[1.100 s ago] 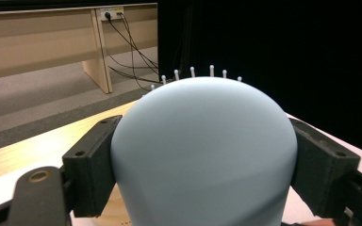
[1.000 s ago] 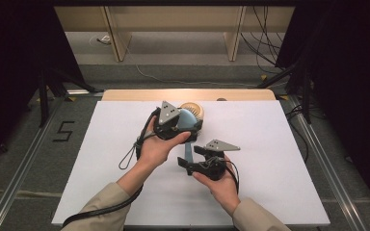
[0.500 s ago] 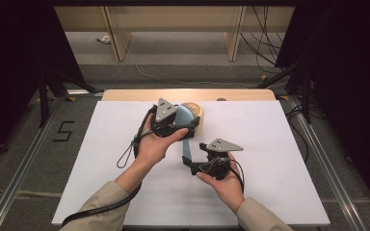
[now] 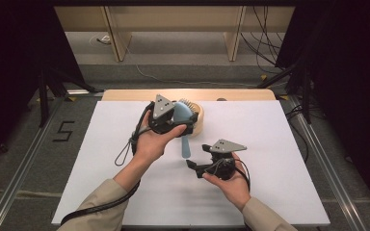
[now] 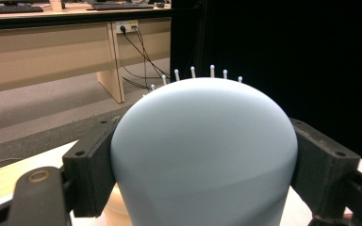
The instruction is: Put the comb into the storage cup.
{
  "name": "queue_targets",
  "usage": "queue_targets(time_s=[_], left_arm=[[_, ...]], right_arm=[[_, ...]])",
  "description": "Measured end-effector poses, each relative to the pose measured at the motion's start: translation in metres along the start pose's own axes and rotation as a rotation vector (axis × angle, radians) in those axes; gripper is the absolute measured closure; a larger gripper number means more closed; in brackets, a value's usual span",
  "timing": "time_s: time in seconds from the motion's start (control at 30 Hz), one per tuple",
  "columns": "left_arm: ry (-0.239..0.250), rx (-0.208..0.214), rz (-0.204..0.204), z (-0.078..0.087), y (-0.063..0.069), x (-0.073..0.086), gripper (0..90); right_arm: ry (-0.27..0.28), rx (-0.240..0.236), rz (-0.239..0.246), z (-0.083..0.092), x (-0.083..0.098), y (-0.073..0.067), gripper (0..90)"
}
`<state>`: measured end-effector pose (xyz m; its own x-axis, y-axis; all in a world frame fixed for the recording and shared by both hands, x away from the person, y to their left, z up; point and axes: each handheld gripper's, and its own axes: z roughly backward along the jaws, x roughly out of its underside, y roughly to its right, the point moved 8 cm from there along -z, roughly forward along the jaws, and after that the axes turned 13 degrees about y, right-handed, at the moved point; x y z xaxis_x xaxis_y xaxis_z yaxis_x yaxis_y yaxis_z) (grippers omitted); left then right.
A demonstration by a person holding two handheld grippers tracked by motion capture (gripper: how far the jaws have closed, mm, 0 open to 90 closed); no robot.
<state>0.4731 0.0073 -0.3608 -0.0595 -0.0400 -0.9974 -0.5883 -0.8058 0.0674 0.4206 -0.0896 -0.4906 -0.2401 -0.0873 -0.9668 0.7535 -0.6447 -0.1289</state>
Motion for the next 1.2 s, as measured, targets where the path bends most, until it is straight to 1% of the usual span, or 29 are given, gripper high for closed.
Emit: queue_targets(time_s=[0.1,0.2,0.47,0.57,0.67,0.87,0.93,1.2], left_arm=[[-0.001,-0.003,-0.006,0.0,-0.001,-0.001,19.3],[-0.001,-0.005,-0.003,-0.001,-0.002,-0.001,19.3],[0.005,-0.009,-0.007,-0.001,-0.003,-0.005,19.3],[0.009,-0.007,-0.013,-0.001,-0.004,-0.007,19.3],[0.01,-0.008,-0.014,-0.002,-0.004,-0.009,19.3],[0.011,-0.012,-0.011,-0.003,-0.005,-0.009,19.3],[0.012,-0.013,-0.01,-0.004,-0.006,-0.009,19.3],[0.013,-0.013,-0.012,-0.004,-0.006,-0.011,19.3]], right_arm=[[0.0,-0.01,-0.003,0.004,-0.001,0.001,16.2],[0.0,-0.016,0.01,0.009,-0.001,0.005,16.2],[0.018,0.016,0.009,0.023,-0.003,0.019,16.2],[0.013,0.022,0.016,0.029,-0.002,0.022,16.2],[0.022,0.036,0.007,0.034,-0.002,0.025,16.2],[0.013,0.054,0.004,0.044,0.001,0.032,16.2],[0.018,0.062,-0.005,0.048,0.001,0.034,16.2],[0.027,0.089,-0.007,0.059,0.002,0.043,16.2]])
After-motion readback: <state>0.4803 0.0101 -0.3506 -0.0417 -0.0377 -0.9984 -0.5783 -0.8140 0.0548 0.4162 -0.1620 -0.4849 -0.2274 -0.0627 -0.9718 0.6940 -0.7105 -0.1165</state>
